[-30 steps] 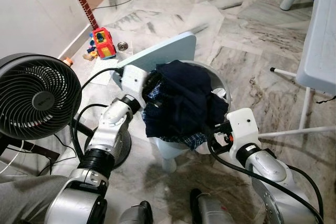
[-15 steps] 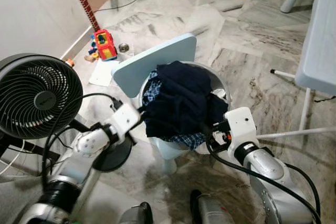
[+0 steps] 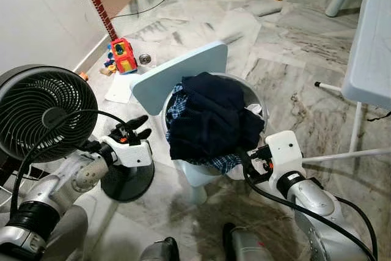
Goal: Hang hanger
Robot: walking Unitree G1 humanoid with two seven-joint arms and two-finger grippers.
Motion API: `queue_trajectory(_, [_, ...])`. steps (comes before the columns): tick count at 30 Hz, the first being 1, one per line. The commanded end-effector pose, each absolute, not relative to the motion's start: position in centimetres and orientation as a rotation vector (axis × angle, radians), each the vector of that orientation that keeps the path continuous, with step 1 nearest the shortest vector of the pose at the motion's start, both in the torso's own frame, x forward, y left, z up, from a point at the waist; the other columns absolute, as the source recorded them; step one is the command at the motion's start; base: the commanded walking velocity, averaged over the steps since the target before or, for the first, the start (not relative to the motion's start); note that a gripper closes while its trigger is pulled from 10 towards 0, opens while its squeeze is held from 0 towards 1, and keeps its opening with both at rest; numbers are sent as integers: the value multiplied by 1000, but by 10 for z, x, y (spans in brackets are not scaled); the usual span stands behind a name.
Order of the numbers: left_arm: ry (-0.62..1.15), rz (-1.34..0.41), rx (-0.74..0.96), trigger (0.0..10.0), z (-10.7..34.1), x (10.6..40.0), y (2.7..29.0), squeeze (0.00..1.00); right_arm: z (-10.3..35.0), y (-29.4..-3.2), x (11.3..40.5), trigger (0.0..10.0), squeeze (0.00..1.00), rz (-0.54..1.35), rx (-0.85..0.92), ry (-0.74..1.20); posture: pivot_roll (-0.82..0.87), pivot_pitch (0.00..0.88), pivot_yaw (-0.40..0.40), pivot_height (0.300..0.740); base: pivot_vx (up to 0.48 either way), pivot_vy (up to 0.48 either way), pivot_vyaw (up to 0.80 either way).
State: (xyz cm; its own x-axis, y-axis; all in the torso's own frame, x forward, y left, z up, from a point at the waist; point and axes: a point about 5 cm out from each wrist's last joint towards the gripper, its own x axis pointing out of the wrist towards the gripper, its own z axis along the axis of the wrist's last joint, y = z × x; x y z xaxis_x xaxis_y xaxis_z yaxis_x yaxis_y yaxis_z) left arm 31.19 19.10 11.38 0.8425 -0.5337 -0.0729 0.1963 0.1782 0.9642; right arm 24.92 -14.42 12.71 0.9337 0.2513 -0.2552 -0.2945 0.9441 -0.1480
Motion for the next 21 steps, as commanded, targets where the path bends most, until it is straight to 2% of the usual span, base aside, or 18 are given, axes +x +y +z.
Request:
queue_trajectory(1, [-298,-531,1308,10000,106,306,194,1000,127,-141,248,10000,0,298,-185,233,-145,220,95,740,0,0,0])
queue_trajectory(7, [-276,-696,1301,10000,82,293,183,1000,128,-143,250,10000,0,302,-192,231,-148,222,93,740,0,0,0])
queue_trajectory(11, [-257,-707,1321,10000,74,294,185,1000,128,-143,248,10000,0,298,-192,232,-155,231,97,740,0,0,0])
queue_trajectory(21, [-235,-812,1302,10000,60,297,167,1000,129,-152,233,10000,0,291,-204,264,-191,281,87,740,0,0,0])
